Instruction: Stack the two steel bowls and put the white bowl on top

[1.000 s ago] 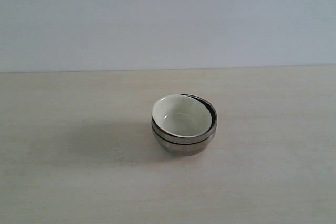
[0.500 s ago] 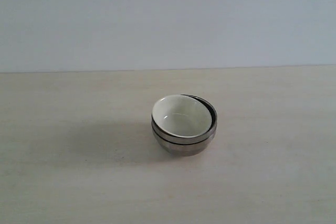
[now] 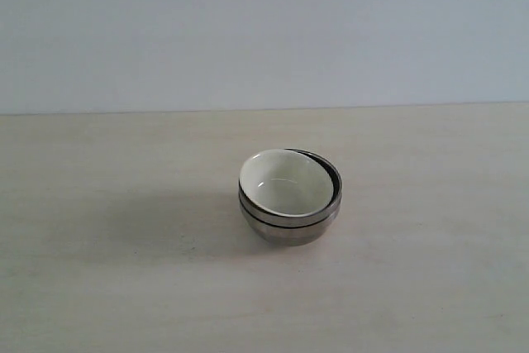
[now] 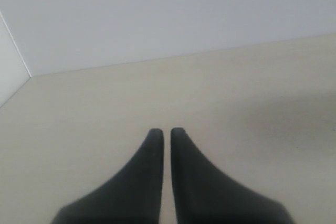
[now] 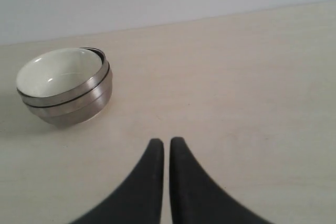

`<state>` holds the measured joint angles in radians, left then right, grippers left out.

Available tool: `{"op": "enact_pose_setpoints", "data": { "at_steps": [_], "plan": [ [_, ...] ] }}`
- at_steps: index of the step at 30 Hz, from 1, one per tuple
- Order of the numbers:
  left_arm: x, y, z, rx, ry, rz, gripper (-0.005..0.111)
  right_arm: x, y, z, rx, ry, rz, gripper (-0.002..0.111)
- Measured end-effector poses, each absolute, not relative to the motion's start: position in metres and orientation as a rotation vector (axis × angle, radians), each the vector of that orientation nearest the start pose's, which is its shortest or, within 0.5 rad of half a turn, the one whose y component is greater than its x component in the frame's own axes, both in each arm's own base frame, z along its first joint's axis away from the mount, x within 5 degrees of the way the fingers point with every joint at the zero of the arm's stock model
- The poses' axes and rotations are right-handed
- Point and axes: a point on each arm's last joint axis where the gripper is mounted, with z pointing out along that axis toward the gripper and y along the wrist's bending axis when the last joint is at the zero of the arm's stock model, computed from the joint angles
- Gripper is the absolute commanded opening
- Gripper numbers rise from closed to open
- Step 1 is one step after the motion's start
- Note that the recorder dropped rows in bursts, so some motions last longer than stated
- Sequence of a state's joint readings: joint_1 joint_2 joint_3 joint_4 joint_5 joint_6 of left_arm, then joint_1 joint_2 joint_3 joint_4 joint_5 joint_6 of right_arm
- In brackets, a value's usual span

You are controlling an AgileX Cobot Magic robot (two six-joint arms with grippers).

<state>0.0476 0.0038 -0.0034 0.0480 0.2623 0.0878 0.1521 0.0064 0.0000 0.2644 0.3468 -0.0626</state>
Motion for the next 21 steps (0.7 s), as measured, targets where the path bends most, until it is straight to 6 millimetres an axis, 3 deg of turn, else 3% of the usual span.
{"op": "enact_pose_setpoints", "data": {
  "at_steps": [21],
  "plan": [
    [0.0551,0.0038,0.1904,0.067,1.747,0.144,0.004,0.0529,0.0097,0.1814,0.048,1.847,0.274,0.0]
  ]
}}
